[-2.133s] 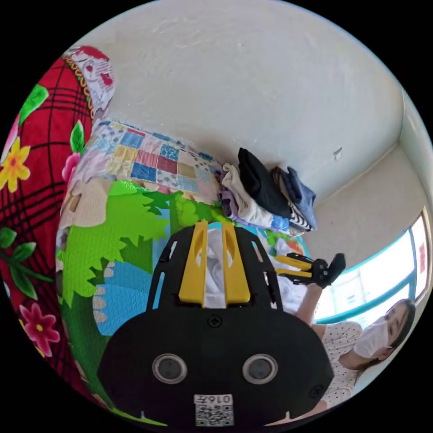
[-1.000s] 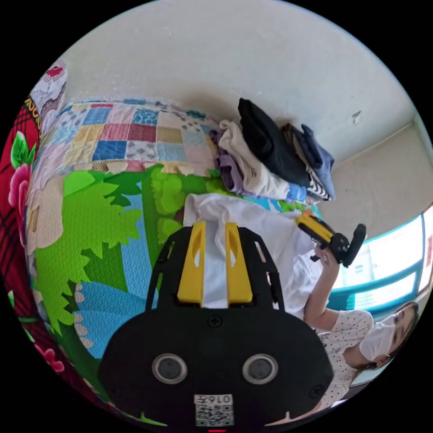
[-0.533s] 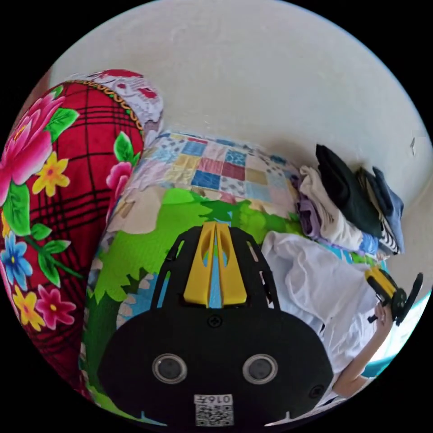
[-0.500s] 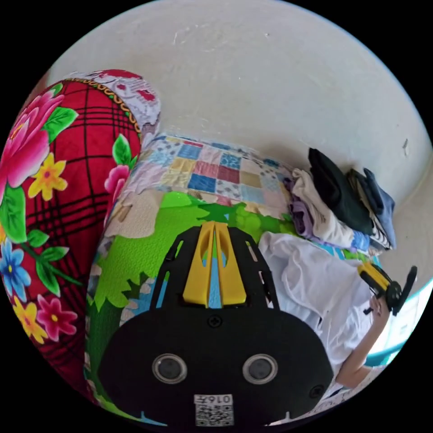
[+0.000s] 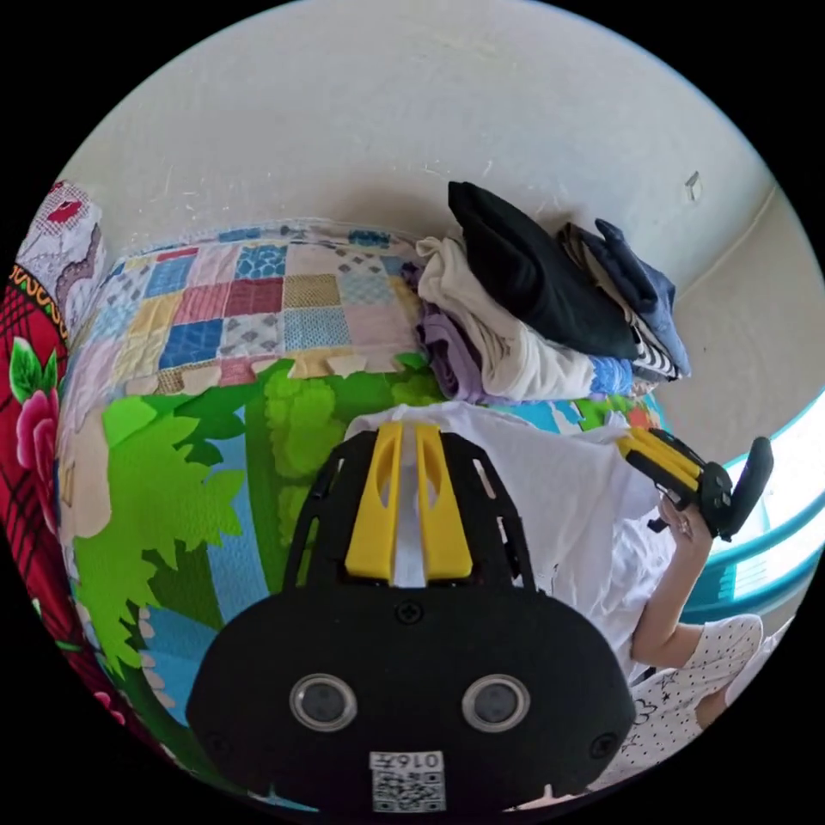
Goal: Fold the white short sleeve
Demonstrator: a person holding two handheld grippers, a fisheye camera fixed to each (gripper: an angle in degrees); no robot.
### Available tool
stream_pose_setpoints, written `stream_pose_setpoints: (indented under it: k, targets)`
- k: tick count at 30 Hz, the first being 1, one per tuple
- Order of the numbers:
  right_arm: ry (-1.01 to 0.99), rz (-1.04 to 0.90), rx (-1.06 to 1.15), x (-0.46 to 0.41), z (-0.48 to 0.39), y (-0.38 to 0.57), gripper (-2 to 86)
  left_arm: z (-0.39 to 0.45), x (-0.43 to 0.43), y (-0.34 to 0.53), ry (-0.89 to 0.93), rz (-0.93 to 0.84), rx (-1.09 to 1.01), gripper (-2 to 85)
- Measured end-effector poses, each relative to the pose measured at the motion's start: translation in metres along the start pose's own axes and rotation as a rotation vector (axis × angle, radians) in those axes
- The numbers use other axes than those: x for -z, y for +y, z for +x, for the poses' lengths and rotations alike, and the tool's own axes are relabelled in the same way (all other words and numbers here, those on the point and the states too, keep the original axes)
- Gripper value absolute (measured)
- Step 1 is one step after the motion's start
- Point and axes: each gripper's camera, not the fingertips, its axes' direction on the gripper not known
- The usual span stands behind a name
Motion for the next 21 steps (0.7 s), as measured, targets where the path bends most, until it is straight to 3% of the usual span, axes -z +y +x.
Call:
stream_pose_setpoints:
  k: [5,6,9,11,16,21]
  targets:
    - [-0.001,-0.005,-0.004,-0.002,0.0,-0.001,2.1,-0.015,0.081,-0.002,0.009,0.353,0.19,-0.7]
    - [-0.002,-0.005,-0.005,-0.002,0.0,-0.001,2.1,-0.015,0.083,-0.004,0.009,0.336,0.176,-0.6]
    - [-0.004,-0.008,-0.004,-0.003,0.0,-0.002,2.0,-0.011,0.054,-0.014,0.103,0.017,0.051,0.4]
    - [-0.006,-0.009,-0.003,-0.003,0.0,-0.003,1.9,-0.001,0.021,-0.005,0.069,-0.192,0.004,4.7]
    - [-0.003,-0.006,0.005,-0.003,-0.002,-0.005,1.6,0.031,0.002,0.011,-0.242,-0.157,-0.114,6.6]
    - [-0.014,-0.011,0.004,-0.005,0.0,-0.006,1.5,0.07,-0.028,0.018,-0.28,-0.241,-0.337,7.5]
